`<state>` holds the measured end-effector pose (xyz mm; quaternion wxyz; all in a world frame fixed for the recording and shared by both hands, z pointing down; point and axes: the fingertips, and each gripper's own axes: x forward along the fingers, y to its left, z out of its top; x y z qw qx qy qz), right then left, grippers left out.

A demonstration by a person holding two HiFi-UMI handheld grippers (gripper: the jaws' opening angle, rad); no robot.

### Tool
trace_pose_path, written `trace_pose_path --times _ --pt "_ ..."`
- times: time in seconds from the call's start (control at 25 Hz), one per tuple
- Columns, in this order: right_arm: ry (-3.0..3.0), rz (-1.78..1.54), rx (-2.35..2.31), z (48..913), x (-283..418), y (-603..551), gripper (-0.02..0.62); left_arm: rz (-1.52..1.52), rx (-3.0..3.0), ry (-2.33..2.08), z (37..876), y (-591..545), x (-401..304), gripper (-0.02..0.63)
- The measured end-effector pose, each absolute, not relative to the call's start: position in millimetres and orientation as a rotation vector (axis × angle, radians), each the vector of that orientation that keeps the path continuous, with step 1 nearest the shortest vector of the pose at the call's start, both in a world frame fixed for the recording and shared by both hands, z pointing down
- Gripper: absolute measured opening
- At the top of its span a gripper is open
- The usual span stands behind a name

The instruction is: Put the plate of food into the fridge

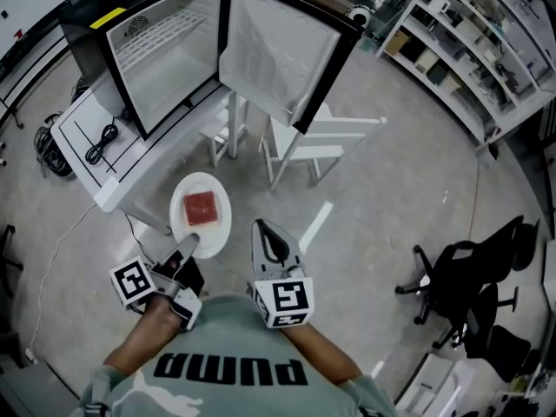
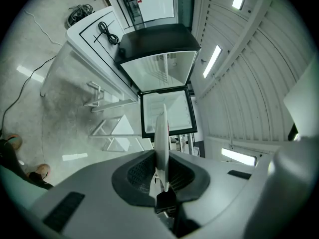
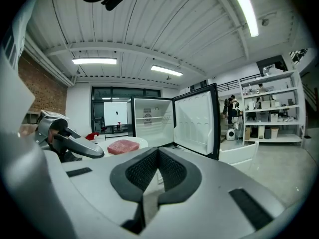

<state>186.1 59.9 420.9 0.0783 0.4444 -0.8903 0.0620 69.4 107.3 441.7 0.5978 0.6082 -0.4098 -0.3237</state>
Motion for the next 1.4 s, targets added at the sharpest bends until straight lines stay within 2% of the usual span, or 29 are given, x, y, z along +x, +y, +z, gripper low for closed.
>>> trace_pose_path --times 0.8,1.4 --pt "-2.755 0.213 1.216 430.1 286.8 41.2 0.005 -0.824 1.368 -1.07 447.9 103.9 164.3 0.048" --pt "-2.703 0.222 1.239 439.5 298.5 25.4 0.005 -0.806 1.352 -1.042 454.5 80.1 174.5 0.048"
